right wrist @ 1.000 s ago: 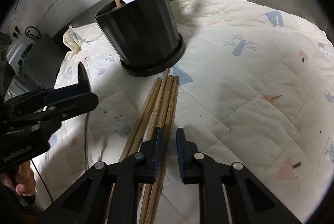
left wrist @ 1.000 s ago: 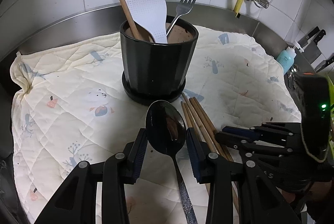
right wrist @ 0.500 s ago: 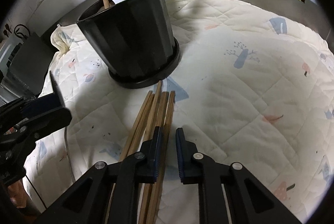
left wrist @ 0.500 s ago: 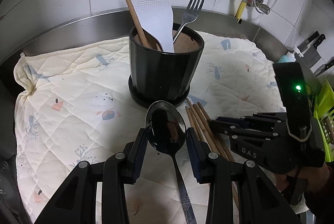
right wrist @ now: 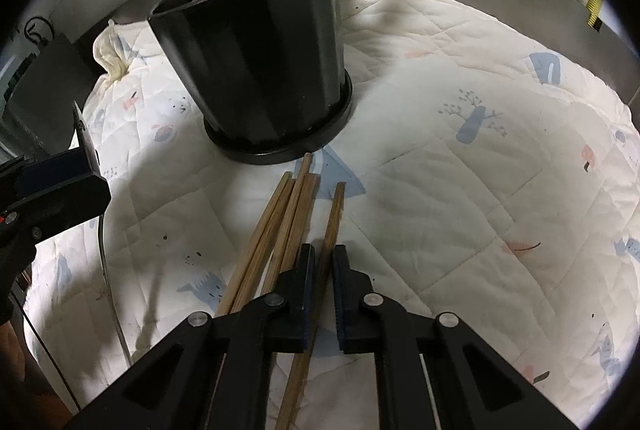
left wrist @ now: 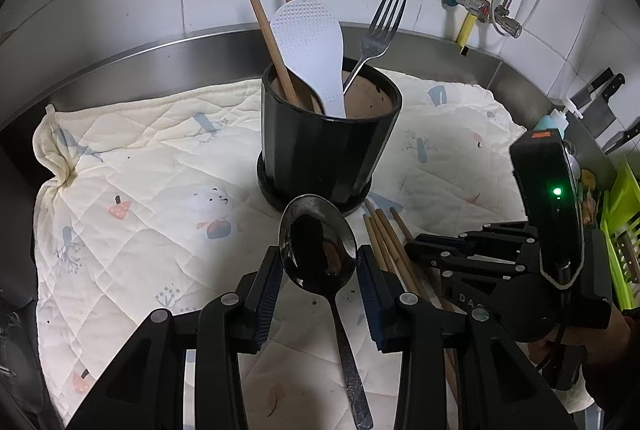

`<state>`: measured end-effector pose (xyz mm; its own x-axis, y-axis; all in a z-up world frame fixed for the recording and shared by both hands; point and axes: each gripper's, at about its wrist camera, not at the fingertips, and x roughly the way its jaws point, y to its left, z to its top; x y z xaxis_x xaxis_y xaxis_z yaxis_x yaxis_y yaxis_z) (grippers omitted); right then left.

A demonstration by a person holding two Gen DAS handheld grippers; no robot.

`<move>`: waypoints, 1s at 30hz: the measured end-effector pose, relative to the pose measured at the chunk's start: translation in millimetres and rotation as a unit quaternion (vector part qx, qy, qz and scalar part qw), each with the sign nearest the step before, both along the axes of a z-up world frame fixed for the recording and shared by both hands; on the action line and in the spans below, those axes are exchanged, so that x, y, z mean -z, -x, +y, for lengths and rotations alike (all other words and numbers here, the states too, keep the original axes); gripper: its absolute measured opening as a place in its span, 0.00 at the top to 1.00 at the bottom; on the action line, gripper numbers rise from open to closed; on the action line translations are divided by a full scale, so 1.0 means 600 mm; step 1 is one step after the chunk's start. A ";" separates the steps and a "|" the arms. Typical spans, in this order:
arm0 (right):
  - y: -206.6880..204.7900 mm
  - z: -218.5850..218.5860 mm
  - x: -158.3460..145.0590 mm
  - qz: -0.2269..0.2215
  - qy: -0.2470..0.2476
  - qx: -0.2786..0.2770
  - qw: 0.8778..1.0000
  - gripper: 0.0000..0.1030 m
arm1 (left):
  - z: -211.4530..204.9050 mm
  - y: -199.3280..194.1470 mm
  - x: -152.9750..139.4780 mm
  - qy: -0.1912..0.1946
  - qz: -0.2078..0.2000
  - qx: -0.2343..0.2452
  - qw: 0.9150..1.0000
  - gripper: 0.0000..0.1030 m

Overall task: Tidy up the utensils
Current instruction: 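Lift the spoon with the left tool while the right tool closes on a wooden chopstick, then lower the spoon into the holder with the left tool while the right tool carries the chopstick over it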

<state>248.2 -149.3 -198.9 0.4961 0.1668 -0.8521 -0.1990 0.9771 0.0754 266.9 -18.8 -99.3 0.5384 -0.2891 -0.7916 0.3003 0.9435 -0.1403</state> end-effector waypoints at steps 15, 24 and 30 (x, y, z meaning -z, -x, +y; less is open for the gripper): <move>0.065 -0.049 -0.095 -0.089 -0.061 0.010 0.994 0.91 | 0.018 0.011 -0.044 0.011 -0.030 -0.010 0.999 0.61; 0.099 -0.055 -0.147 -0.144 -0.065 0.012 0.987 0.91 | 0.035 0.007 -0.128 0.034 -0.079 -0.023 0.996 0.61; 0.105 -0.062 -0.166 -0.163 -0.070 0.019 0.984 0.92 | 0.042 -0.010 -0.189 0.056 -0.108 -0.028 0.992 0.61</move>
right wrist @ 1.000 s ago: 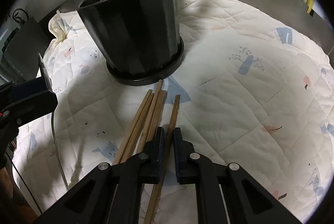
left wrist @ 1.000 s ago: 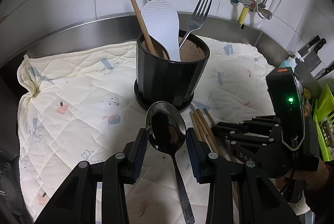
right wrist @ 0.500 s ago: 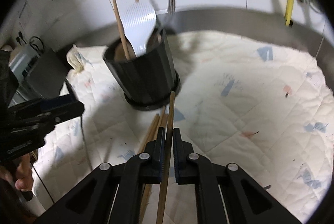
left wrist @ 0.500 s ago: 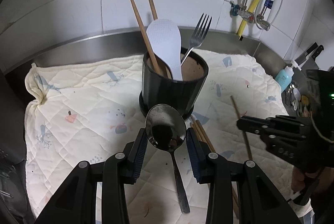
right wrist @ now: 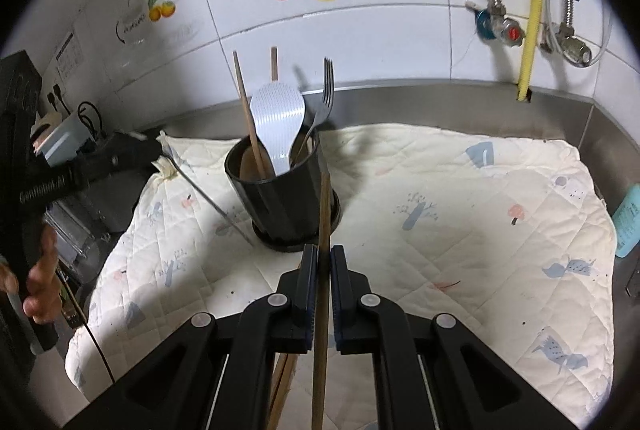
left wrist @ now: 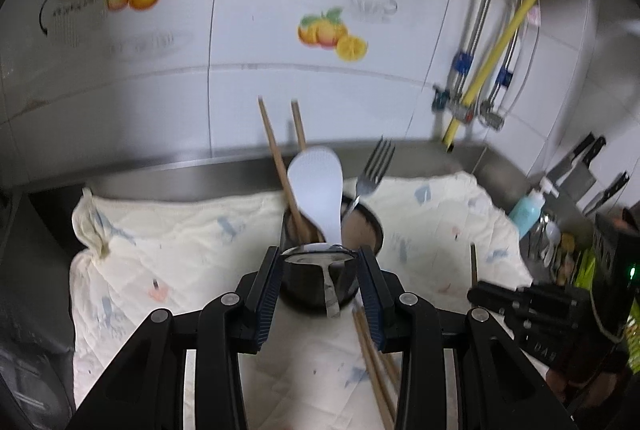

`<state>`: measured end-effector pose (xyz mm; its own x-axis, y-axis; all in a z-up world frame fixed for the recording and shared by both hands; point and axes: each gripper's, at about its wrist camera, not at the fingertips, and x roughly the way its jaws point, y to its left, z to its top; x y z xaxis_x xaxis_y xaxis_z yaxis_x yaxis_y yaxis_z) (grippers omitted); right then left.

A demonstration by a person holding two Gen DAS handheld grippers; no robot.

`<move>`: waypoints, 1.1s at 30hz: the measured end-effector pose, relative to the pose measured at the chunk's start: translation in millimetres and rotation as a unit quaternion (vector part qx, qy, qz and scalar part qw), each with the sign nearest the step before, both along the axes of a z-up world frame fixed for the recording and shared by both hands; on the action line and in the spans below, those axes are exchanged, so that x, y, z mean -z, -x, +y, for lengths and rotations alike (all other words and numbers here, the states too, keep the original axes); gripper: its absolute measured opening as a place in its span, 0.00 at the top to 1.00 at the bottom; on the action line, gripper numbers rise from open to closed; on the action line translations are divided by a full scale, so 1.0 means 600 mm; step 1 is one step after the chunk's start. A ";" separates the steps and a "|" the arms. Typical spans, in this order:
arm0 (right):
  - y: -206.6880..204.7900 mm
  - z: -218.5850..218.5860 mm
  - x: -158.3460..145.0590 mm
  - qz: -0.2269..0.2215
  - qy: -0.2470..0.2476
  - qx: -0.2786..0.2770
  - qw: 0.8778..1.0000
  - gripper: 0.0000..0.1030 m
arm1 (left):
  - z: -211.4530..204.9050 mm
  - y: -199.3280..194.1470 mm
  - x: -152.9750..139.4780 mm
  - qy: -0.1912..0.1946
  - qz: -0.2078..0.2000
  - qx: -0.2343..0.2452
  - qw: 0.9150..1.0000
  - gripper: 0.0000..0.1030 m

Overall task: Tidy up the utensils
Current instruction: 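Lower the spoon into the holder with the left tool while the right tool carries the chopstick over it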

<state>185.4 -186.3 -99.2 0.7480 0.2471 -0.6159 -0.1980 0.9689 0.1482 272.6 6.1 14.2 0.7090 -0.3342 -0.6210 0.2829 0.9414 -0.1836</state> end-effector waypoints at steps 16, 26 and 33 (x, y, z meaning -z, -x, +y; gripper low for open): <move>-0.023 -0.002 -0.094 -0.073 -0.013 0.001 0.997 0.92 | -0.010 -0.046 -0.100 0.005 -0.056 -0.004 0.998 0.61; -0.056 0.020 -0.211 -0.148 0.006 -0.012 0.989 0.92 | -0.006 -0.081 -0.114 0.011 -0.061 -0.009 0.998 0.61; -0.082 0.036 -0.243 -0.167 0.006 -0.016 0.986 0.92 | -0.007 -0.099 -0.116 0.006 -0.063 -0.008 0.998 0.61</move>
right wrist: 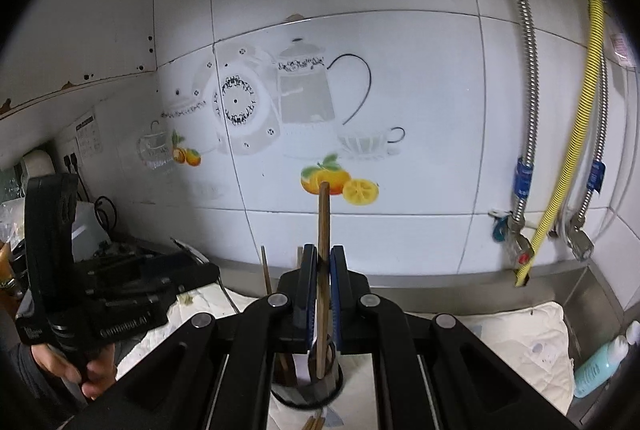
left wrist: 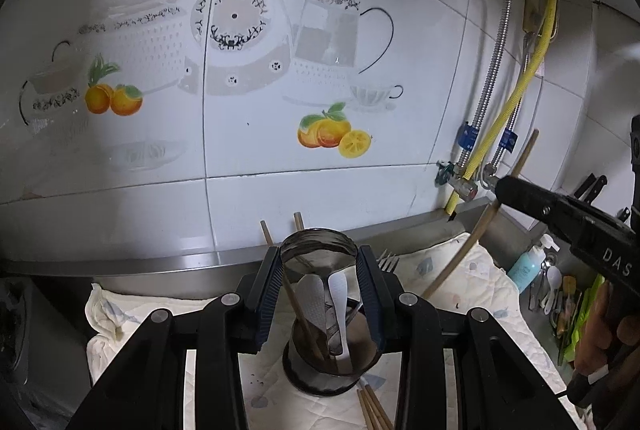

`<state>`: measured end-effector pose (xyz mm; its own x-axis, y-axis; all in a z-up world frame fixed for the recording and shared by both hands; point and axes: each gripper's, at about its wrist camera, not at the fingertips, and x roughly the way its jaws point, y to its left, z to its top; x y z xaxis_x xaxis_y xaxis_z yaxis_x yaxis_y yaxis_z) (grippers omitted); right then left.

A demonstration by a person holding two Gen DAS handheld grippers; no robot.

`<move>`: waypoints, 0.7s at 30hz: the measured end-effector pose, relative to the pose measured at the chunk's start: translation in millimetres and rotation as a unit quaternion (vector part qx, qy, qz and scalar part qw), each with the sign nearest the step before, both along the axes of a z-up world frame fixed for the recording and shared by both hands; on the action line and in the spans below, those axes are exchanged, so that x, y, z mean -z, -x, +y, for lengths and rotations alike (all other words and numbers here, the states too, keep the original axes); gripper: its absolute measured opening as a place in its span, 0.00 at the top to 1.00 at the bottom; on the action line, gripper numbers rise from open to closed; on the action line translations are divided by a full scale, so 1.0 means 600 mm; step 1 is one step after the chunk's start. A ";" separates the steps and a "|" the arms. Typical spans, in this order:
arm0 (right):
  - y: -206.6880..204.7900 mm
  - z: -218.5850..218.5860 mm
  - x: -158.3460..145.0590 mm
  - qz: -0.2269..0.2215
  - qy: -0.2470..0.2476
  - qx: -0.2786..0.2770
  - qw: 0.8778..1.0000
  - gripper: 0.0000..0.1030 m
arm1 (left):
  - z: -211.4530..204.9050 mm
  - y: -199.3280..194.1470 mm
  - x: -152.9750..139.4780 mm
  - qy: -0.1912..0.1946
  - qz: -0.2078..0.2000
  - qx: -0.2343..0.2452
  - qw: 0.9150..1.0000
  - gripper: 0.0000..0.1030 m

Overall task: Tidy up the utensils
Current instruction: 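Lower the spoon into the holder with the left tool while the right tool carries the chopstick over it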

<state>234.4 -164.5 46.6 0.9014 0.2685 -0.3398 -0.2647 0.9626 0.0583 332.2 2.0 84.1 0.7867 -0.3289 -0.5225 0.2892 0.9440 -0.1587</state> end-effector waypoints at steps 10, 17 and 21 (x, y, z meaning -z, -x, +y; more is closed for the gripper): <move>-0.033 0.033 0.035 0.019 0.014 -0.010 1.000 0.92 | -0.003 -0.030 0.044 -0.013 0.029 -0.003 0.999 0.61; -0.057 0.042 0.083 0.058 0.021 -0.009 0.998 0.92 | -0.006 -0.055 0.084 -0.018 0.058 -0.005 0.998 0.61; -0.064 0.047 0.109 0.075 0.027 -0.008 0.997 0.92 | -0.005 -0.069 0.108 -0.019 0.076 -0.008 0.997 0.61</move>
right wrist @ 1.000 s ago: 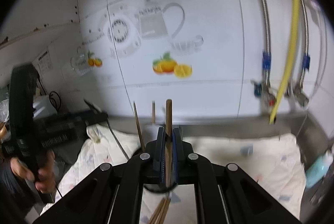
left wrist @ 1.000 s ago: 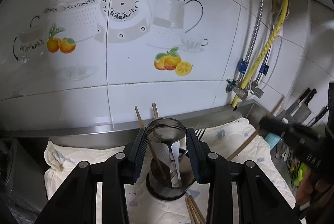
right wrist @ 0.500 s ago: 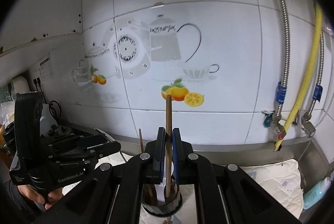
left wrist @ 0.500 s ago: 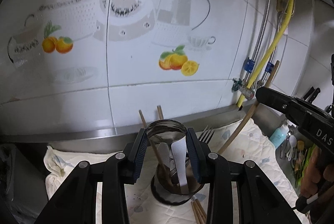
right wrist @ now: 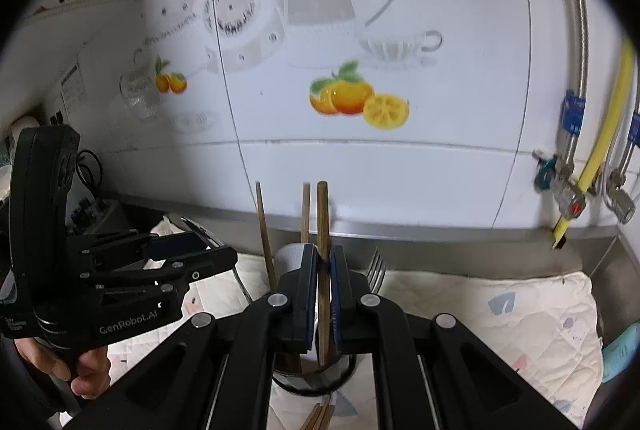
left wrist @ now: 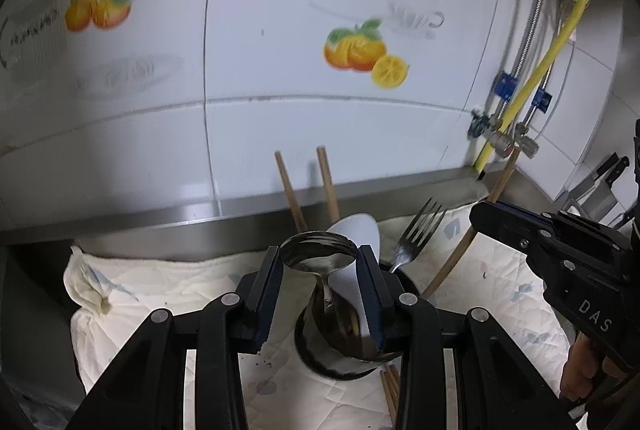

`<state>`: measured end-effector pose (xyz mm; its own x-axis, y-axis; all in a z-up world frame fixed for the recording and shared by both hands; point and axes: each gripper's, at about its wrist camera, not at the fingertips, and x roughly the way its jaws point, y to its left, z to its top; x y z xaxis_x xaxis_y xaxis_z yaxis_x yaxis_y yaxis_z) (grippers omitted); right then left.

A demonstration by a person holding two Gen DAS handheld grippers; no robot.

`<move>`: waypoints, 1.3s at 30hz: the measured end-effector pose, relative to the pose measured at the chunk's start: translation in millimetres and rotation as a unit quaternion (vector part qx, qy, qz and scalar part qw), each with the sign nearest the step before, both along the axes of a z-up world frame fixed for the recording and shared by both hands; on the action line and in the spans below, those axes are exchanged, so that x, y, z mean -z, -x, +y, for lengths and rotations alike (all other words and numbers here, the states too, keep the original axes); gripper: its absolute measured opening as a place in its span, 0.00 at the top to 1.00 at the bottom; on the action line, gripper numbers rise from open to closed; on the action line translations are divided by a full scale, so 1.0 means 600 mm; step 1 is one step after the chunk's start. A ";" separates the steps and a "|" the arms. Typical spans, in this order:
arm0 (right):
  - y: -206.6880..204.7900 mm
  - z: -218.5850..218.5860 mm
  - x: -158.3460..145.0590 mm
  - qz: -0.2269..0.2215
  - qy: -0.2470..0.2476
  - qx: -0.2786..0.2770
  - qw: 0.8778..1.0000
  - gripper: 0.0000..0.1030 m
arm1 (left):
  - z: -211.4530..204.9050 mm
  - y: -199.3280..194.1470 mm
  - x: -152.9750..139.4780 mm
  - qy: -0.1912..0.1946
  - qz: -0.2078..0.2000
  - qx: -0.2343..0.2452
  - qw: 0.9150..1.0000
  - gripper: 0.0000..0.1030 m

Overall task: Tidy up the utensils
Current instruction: 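Lower the spoon into the holder with the left tool while the right tool carries the chopstick over it, then open both tools to drop the spoon and chopstick into the holder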

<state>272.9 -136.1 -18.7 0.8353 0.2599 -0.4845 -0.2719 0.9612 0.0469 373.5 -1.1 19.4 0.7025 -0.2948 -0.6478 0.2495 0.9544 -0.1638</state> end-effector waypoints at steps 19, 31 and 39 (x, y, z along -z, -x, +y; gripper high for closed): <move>-0.009 -0.017 0.024 0.019 -0.015 0.019 1.000 0.91 | 0.008 -0.040 0.061 0.021 0.052 -0.005 0.998 0.61; -0.002 -0.029 0.019 0.005 -0.027 0.033 0.999 0.54 | 0.010 -0.039 0.047 0.030 0.039 -0.005 0.999 0.59; 0.015 -0.034 0.007 -0.002 -0.026 0.026 0.999 0.54 | 0.014 -0.021 0.027 0.030 0.031 -0.006 0.999 0.59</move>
<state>264.2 -156.2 -22.8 0.8502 0.2405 -0.4684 -0.2219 0.9704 0.0955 386.2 7.5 3.2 0.6651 -0.3273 -0.6713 0.2267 0.9449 -0.2361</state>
